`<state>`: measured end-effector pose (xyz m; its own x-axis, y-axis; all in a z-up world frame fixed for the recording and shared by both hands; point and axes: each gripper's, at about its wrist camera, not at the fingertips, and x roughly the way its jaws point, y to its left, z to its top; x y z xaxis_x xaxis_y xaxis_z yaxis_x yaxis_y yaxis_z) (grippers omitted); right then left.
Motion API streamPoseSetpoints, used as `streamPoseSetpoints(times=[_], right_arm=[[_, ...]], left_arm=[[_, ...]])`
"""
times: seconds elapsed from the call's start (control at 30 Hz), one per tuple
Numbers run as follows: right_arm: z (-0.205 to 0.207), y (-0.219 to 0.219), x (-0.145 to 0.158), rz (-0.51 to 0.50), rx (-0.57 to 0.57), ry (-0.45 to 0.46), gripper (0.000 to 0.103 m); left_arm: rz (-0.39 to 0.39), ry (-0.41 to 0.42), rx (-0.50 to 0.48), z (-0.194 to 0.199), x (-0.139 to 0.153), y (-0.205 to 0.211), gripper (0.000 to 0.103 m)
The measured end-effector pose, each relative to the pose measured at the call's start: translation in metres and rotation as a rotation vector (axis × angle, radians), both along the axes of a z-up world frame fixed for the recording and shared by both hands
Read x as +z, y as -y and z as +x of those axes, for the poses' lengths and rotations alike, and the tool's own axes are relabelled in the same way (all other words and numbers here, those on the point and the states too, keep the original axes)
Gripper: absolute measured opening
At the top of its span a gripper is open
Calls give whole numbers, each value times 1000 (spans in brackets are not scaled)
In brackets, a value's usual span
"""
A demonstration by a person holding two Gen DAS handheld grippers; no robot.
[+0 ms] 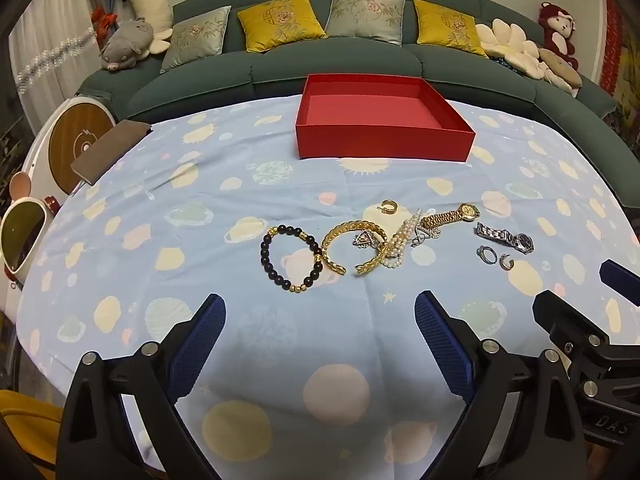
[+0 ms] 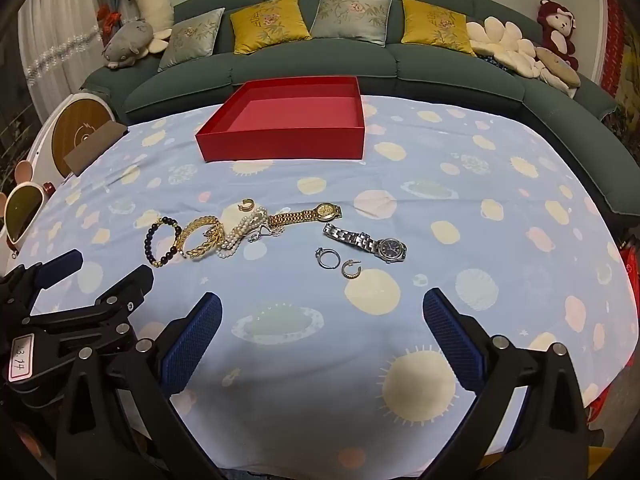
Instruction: Organize jewelry
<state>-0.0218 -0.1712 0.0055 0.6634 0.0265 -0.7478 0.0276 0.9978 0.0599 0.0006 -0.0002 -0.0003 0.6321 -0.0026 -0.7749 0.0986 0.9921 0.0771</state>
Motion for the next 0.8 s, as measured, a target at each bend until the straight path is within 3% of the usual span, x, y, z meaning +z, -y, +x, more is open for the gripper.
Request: streamPoseSetpoints(times=[0.23, 0.8], right_arm=[[0, -4, 1, 3, -9, -4, 98], [-6, -3, 6, 10, 5, 20, 98]], left_arm=[[-38, 18, -5, -4, 7, -5, 93], [-48, 34, -2, -8, 11, -7, 92]])
